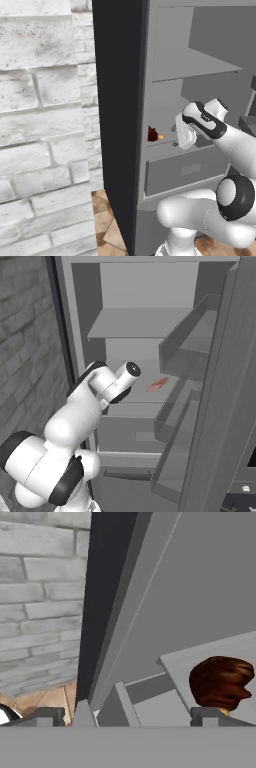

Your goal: Gather the sweet potato and bell pepper from the fridge and place them on a tray on the dining counter. Then gather the steaks from the fridge and place them on the other tray.

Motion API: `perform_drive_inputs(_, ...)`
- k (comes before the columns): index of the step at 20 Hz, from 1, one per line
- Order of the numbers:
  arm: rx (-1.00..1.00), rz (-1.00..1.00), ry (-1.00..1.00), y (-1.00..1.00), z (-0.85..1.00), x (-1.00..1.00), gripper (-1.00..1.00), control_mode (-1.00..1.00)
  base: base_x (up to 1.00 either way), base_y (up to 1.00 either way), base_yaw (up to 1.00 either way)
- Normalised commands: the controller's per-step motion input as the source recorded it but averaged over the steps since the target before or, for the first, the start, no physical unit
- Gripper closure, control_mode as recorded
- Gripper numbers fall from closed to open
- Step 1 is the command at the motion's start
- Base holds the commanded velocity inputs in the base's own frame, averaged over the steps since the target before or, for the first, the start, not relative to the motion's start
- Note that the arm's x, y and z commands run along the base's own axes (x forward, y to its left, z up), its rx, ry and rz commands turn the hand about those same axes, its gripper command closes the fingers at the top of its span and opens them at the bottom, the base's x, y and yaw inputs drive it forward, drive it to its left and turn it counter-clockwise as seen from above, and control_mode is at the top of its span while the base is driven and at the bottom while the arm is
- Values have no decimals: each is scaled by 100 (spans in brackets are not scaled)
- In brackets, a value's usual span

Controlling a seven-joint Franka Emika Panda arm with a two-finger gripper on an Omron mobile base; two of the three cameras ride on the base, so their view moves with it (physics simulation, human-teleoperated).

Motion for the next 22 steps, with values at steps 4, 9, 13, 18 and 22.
perform_drive_inputs(4, 6, 1, 5, 0, 0, 35, -100, -100, 0, 0, 0)
perform_drive_inputs(9, 7, 0, 6, 0, -2, 17, -100, -100, 0, 0, 0)
perform_drive_inputs(13, 6, 0, 8, 1, -9, 3, -100, -100, 0, 0, 0)
perform_drive_inputs(18, 4, 0, 8, 9, -7, 2, -100, -100, 0, 0, 0)
perform_drive_inputs(22, 3, 0, 1, 19, 0, 0, -100, -100, 0, 0, 0)
